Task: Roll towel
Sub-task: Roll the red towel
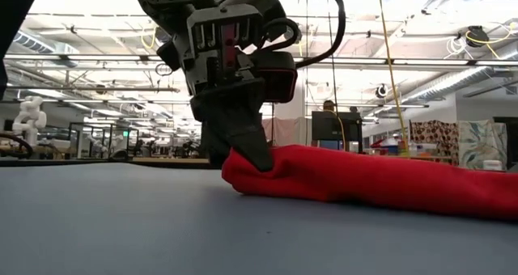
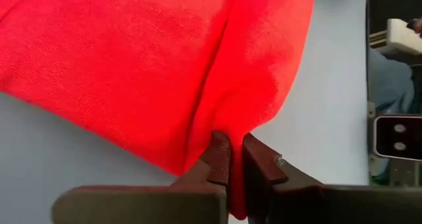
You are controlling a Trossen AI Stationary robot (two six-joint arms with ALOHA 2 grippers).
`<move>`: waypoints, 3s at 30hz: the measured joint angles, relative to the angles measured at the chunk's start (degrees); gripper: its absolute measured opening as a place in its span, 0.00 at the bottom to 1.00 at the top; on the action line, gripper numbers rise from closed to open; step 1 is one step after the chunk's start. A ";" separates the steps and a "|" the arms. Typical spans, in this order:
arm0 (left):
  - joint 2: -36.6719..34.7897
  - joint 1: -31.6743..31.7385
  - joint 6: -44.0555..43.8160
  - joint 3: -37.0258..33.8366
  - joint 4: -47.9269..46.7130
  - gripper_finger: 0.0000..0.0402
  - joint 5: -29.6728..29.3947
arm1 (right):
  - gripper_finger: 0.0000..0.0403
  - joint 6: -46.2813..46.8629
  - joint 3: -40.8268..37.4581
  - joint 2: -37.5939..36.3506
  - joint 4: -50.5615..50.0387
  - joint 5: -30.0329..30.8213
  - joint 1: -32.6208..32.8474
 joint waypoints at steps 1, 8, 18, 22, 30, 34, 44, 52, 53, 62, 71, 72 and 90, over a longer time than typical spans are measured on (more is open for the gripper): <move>0.00 0.00 0.44 -0.01 0.00 0.05 -0.45 | 0.38 1.39 0.05 0.24 -0.63 0.07 0.09; 0.00 -1.94 3.95 0.04 0.00 0.23 -8.77 | 0.36 8.43 0.02 0.36 -4.58 0.03 0.48; -3.21 -7.41 14.30 0.06 -0.60 0.60 -17.88 | 0.23 11.86 -0.33 0.43 -5.82 0.07 1.47; -3.93 -11.34 18.55 0.06 -0.67 0.70 -28.76 | 0.20 11.99 -0.35 0.45 -5.81 0.08 1.50; 0.26 -17.75 28.06 0.04 5.94 0.74 -41.42 | 0.20 12.21 -0.40 0.49 -5.65 0.19 1.53; 1.91 -16.98 28.68 0.06 6.41 0.70 -44.81 | 0.20 12.16 -0.41 0.50 -5.25 0.27 1.57; -0.08 -12.38 16.36 0.13 -2.25 0.09 -36.68 | 0.20 6.35 -0.45 0.38 -3.89 1.76 1.48; -0.78 -13.15 2.07 0.18 -6.03 0.12 -22.65 | 0.20 8.00 0.36 0.29 -3.16 2.06 -0.02; -0.70 -13.54 1.03 0.12 -4.52 0.13 -19.93 | 0.22 5.95 0.96 -0.17 -3.90 0.96 -0.03; -0.44 -11.60 -4.00 -0.05 -0.48 0.05 -15.23 | 0.44 -8.48 8.62 -5.29 -17.62 -4.06 1.41; -0.11 -8.59 -6.59 -0.03 3.74 0.05 -7.27 | 0.52 -15.88 12.31 -4.38 -18.17 -2.17 4.64; -0.11 -8.30 -7.31 -0.03 3.63 0.05 -6.87 | 0.52 -15.92 12.27 -3.69 -17.86 -1.81 4.65; 0.11 -7.65 -11.80 -0.03 2.29 0.05 -5.47 | 0.42 4.57 12.39 5.30 -23.51 11.72 4.54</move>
